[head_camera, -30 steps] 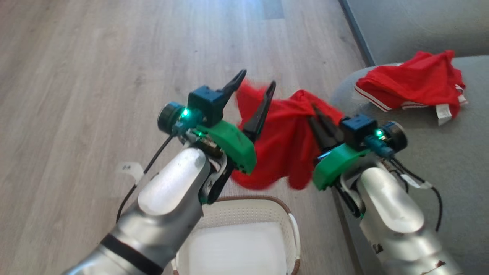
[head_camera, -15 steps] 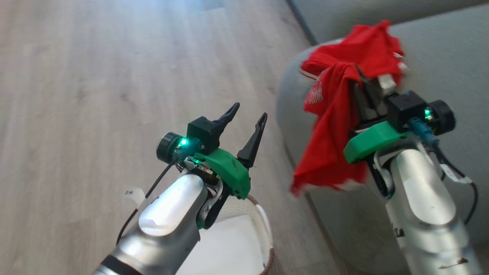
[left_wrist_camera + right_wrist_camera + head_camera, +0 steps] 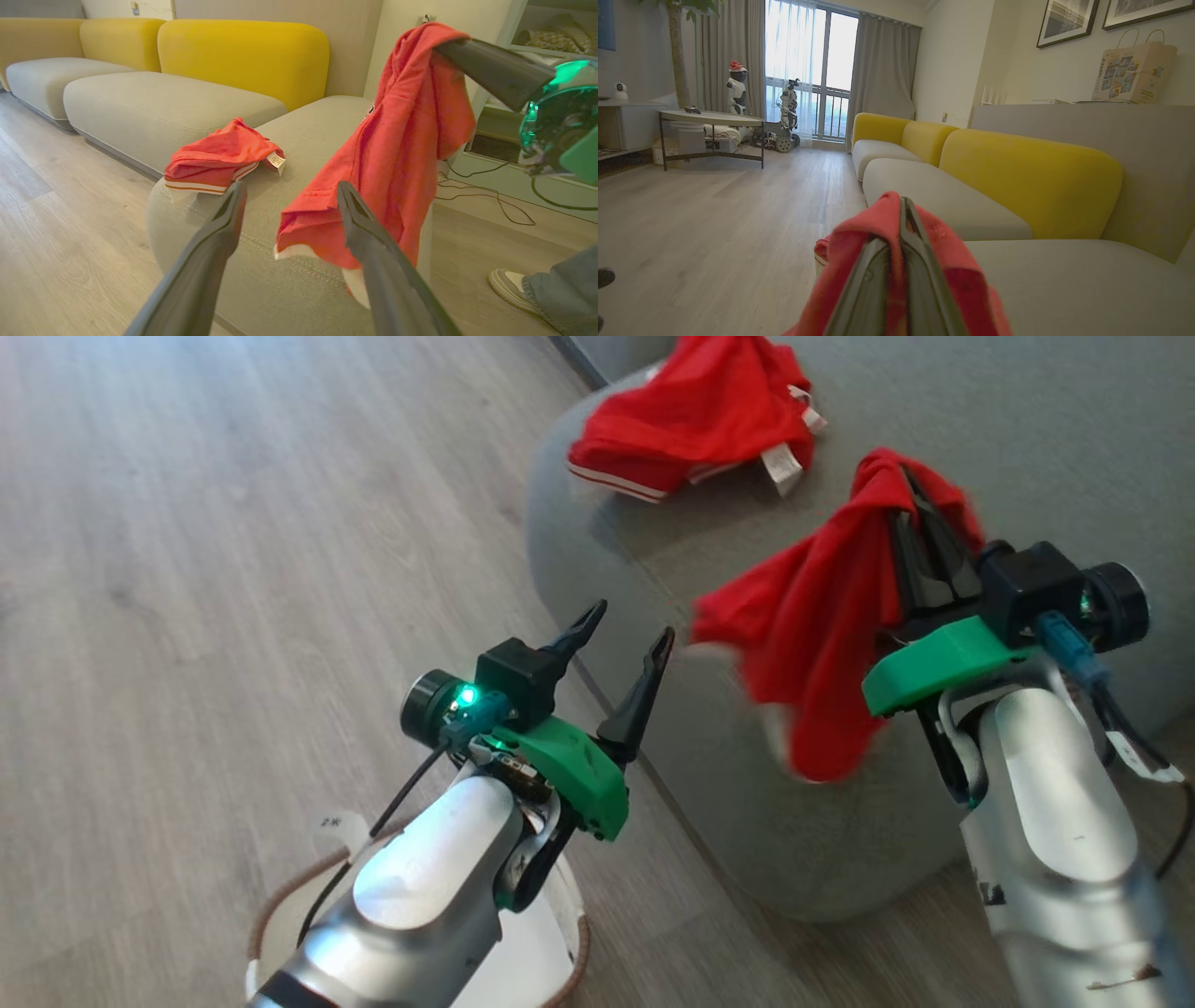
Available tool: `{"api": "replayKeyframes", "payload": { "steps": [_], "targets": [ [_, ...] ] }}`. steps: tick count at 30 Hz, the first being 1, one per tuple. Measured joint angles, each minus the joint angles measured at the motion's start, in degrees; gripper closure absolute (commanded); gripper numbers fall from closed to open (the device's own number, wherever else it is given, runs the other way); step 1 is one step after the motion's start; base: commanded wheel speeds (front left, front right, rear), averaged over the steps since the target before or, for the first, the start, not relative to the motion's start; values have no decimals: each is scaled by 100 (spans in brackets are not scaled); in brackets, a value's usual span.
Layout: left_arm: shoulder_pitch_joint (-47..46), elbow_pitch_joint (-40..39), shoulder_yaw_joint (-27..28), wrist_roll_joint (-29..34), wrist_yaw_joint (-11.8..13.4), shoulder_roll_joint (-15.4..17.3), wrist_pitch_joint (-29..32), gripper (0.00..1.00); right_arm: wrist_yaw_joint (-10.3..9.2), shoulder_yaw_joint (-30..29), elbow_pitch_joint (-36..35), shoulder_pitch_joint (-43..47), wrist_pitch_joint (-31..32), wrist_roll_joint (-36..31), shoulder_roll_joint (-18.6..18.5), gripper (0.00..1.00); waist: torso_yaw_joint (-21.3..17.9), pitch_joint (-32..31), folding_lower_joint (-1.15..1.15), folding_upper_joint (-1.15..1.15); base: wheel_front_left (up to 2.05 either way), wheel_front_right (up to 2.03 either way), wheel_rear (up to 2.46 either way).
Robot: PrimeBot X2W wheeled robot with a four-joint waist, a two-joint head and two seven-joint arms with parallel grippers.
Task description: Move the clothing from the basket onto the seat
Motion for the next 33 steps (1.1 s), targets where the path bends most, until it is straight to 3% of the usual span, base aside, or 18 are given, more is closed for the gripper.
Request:
{"api": "replayKeyframes", "payload": {
  "steps": [6, 13, 19, 33],
  "targets": [
    [0, -35, -3, 109, -4, -14, -2, 0, 0, -136, 23, -5, 0, 7, -34, 100, -112, 231, 0, 0, 0, 0, 0],
    [-1, -285, -47, 332, -3, -31, -3, 0, 0, -522, 321, -309, 0, 5, -202, 100, 131, 448, 0, 0, 0, 0, 0],
    [-31, -471, -63, 511, 3, -15, -3, 0, 0, -645, 654, -1506, 0, 79, -424, 100, 455, 857, 0, 0, 0, 0, 0],
    [-571, -1220, -73, 855, 112, 237, 82, 0, 0, -1161, 2038, -3967, -1, -209, -1562, 100, 1362, 2021, 1, 0, 0, 0, 0]
  ]
}}
